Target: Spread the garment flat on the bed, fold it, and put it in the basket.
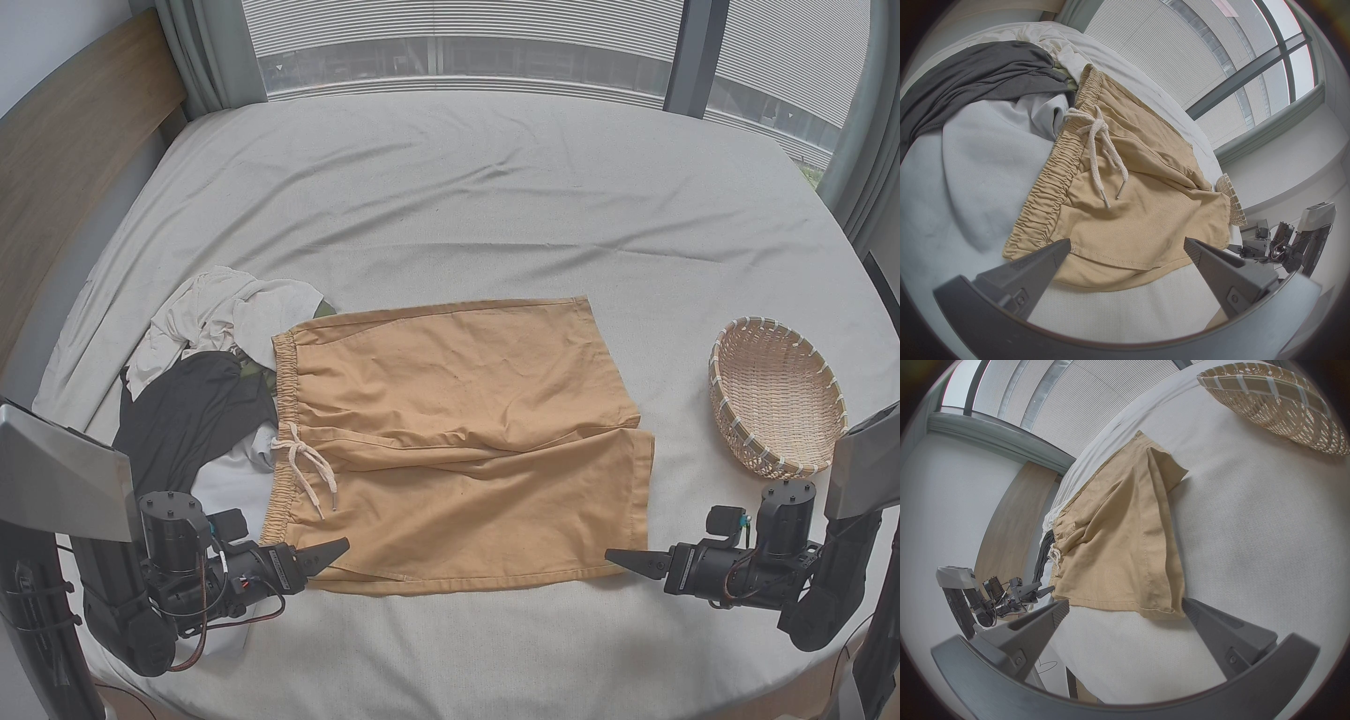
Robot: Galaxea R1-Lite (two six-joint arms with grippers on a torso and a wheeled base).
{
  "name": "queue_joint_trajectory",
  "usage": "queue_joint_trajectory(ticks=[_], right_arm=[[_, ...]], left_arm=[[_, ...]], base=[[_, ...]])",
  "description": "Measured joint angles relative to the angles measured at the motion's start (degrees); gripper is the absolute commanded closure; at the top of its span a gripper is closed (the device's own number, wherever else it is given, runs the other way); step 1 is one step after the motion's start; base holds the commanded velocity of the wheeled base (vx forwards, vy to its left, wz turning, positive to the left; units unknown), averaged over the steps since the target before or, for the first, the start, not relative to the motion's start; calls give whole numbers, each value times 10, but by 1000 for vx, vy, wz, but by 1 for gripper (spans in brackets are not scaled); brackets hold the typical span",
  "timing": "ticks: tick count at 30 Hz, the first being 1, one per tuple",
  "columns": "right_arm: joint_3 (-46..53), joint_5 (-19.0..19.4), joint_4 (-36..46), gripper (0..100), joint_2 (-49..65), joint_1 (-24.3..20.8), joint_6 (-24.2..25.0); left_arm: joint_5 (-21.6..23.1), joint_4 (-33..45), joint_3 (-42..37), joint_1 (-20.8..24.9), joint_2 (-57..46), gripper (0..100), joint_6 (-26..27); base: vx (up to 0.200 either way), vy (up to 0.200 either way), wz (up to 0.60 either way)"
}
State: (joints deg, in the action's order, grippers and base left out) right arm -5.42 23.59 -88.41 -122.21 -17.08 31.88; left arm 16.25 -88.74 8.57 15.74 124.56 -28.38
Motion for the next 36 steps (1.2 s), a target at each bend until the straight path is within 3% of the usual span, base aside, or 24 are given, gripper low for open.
queue_joint_trajectory(ticks=[10, 11, 31, 32, 36], right_arm=[[-5, -2, -1, 0, -25, 15, 1], [-7, -2, -1, 100, -26, 16, 1], [-11, -3, -1, 100, -50, 36, 1], [-9, -2, -1, 0, -50, 37, 1], [-7, -3, -1, 0, -52, 40, 1]], left_arm=[[0, 0, 0, -4, 0, 0, 0], [0, 0, 0, -4, 0, 0, 0], [0, 0, -6, -24, -7, 0, 0], [0, 0, -6, -24, -7, 0, 0], [0, 0, -6, -24, -7, 0, 0]], base=[[0, 0, 0], [0, 0, 0], [0, 0, 0], [0, 0, 0], [0, 0, 0]])
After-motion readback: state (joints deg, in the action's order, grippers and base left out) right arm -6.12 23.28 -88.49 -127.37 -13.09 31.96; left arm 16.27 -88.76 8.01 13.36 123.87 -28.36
